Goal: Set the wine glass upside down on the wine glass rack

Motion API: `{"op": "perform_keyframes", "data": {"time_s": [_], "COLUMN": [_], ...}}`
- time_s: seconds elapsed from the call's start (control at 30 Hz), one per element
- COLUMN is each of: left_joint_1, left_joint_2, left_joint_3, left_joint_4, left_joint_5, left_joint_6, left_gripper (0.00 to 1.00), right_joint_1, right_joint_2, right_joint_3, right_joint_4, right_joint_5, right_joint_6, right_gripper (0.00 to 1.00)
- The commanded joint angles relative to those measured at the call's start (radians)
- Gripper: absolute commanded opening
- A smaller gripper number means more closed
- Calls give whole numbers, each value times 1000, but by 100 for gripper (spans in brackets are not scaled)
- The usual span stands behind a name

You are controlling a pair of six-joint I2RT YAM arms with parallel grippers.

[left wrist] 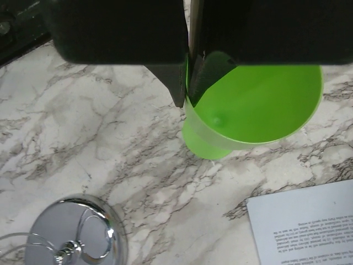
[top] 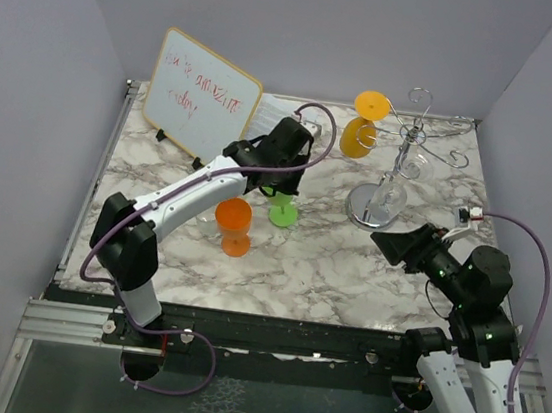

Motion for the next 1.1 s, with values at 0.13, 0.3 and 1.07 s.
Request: {"op": "perform_keyframes", "data": {"time_s": [0.13, 0.3, 1.07], "left_joint_1": [-194, -271, -518], "left_joint_2": [-246, -396, -460], "left_joint_3": [-152, -361, -664], "left_joint_4": [174, 426, 933], "left_joint_5": [-130, -191, -189], "left_joint_6": [-54, -64, 27], "left_gripper": [0, 0, 0], "right_joint_1": [6, 6, 7], "right_joint_2": [-80, -162, 66], "right_joint_3": [-89, -150, -256], "right_joint_4": [39, 40, -65], "right_joint_5": [55, 100, -19], "right_joint_6": [369, 644, 1011], "right_gripper": [61, 58, 52]}}
